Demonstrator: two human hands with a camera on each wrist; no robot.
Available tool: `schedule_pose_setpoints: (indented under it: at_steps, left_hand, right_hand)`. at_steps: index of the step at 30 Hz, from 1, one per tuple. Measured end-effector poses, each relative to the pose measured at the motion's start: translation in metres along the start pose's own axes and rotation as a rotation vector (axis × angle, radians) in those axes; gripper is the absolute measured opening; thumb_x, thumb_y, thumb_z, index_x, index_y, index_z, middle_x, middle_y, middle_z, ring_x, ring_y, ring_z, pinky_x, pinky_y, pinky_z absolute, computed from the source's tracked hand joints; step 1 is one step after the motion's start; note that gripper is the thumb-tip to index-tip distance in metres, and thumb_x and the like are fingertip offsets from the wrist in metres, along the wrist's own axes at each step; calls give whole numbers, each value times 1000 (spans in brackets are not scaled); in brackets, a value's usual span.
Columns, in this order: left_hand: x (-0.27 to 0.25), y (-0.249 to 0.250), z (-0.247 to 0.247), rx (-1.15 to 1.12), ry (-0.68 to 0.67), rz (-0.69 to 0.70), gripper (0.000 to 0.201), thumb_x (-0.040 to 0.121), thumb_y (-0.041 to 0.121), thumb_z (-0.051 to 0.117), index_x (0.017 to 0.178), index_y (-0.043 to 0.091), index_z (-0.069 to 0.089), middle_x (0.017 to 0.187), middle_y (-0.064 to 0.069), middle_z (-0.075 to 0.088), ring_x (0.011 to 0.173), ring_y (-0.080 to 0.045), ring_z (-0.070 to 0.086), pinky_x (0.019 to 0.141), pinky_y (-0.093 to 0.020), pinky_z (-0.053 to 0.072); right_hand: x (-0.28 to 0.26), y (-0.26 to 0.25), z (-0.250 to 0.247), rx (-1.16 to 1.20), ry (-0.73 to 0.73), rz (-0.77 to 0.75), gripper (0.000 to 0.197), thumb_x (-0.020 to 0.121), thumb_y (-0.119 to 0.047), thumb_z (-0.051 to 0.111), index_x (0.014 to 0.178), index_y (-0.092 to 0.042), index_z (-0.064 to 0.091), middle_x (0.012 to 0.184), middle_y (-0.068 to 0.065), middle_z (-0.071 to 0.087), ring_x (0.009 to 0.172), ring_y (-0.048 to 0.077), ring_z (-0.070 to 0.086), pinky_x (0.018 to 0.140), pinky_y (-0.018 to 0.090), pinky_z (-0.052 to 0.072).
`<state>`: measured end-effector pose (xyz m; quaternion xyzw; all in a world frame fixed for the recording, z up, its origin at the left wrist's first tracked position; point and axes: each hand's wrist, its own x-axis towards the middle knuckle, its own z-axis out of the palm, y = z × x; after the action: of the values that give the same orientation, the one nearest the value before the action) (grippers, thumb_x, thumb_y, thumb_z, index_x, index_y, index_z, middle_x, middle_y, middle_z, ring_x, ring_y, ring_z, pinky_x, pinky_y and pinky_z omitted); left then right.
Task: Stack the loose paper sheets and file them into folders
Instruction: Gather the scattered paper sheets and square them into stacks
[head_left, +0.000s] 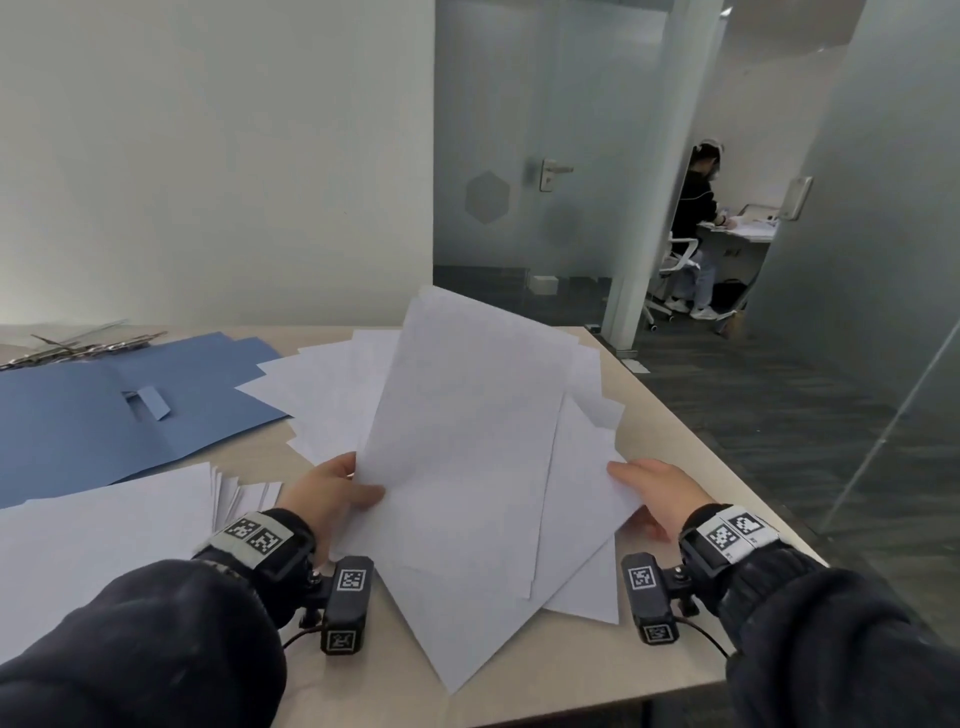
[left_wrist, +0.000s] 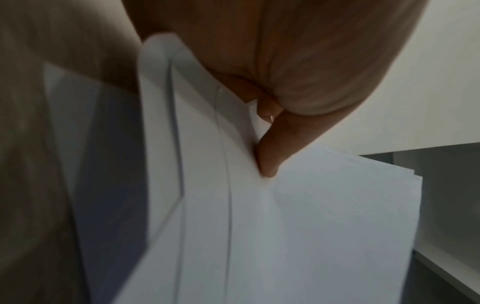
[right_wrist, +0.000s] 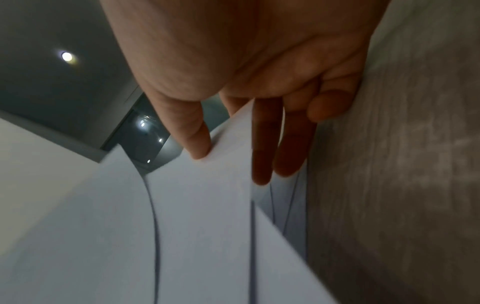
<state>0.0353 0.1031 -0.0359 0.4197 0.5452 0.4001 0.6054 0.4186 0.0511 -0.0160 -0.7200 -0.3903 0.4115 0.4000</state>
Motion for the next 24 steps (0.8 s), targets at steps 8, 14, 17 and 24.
schedule_pose_setpoints:
  at_steps: [8, 14, 17, 24]
  left_hand:
    - [0, 0, 3, -23, 15, -78, 37, 90, -16, 55, 116, 6, 66, 108, -32, 71, 94, -50, 69, 90, -76, 47]
    - [5, -1, 2, -24, 86, -76, 43, 91, -13, 56, 129, 7, 60, 109, -28, 72, 97, -50, 70, 89, -71, 52]
    - [3, 0, 2, -31, 88, -67, 60, 89, -12, 61, 141, 16, 52, 111, -24, 71, 94, -48, 71, 86, -67, 55]
    - [-1, -1, 6, 10, 85, -89, 65, 92, -11, 59, 147, 19, 46, 102, -22, 70, 65, -31, 66, 54, -40, 60]
  right_hand:
    - [-5, 2, 10, 218, -154, 125, 28, 91, -7, 67, 118, -9, 61, 96, 16, 70, 60, 26, 64, 45, 25, 45]
    - [-16, 5, 14, 139, -363, 184, 21, 89, 3, 65, 110, 3, 64, 101, 23, 72, 71, 31, 69, 59, 35, 57]
    - [-16, 2, 18, 106, -346, 198, 14, 92, 7, 58, 98, -3, 66, 97, 21, 73, 63, 27, 70, 49, 29, 54]
    - [-7, 2, 17, 40, -147, 143, 15, 97, -6, 51, 101, -13, 64, 92, 15, 62, 42, 15, 48, 35, 17, 31]
